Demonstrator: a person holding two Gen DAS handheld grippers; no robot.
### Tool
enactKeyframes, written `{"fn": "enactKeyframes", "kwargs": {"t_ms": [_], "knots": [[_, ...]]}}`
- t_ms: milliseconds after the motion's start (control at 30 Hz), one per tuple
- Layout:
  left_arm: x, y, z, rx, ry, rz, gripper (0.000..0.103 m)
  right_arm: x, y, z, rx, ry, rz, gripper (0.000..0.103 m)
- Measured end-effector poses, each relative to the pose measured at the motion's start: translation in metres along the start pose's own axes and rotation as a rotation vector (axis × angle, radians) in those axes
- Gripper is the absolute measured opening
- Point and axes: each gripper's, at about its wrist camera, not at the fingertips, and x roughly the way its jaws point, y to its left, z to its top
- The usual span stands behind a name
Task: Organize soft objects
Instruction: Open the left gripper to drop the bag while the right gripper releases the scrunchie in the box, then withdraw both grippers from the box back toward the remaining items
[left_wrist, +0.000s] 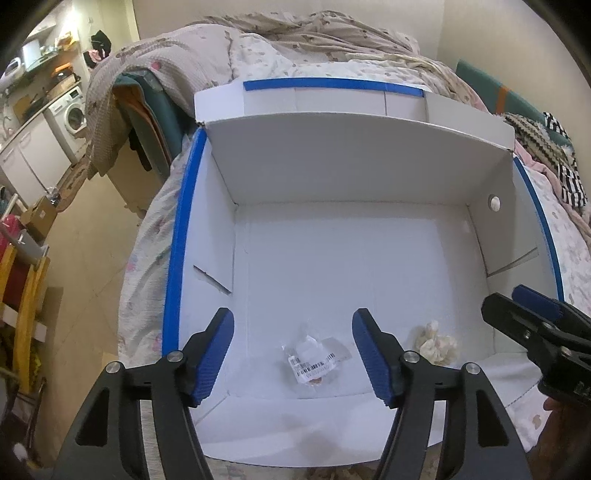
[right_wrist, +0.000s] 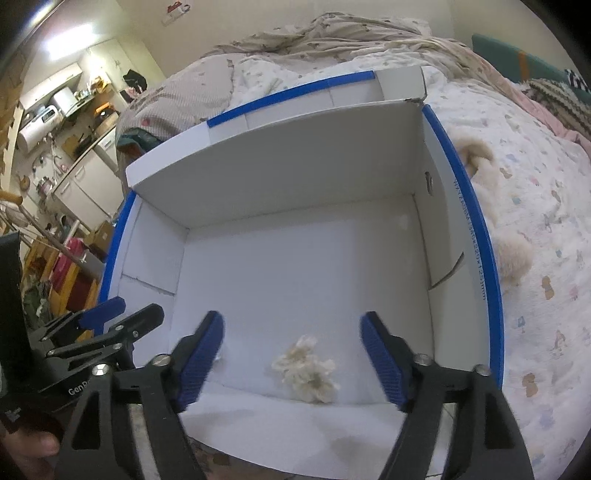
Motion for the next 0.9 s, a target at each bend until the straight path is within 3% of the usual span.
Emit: {"fn": "enactKeyframes", "kwargs": {"t_ms": [67,400,700,900], "knots": [[-0.001,0.000,0.000,0.001,-0.002,0.004,0.064,0.000,-0.001,0.001,0.009,-0.005,0.001,0.097],[-0.010,-0.001,0.001,0.003,-0.036,0.016,0.064,-0.008,0.000,0.001,0.008,-0.028,0.012,0.097],[-0.023,0.001,-0.002,-0.019,-0.053,-0.031,0.064,-0.031,-0.001,-0.003,0.034,-0.062,0.035,0.097],[-0.039,0.008,-0.006,-0.014,-0.067,-0.009,0.064,-0.051,0.001,-0.010,0.027,-0.078,0.036,0.097]]}}
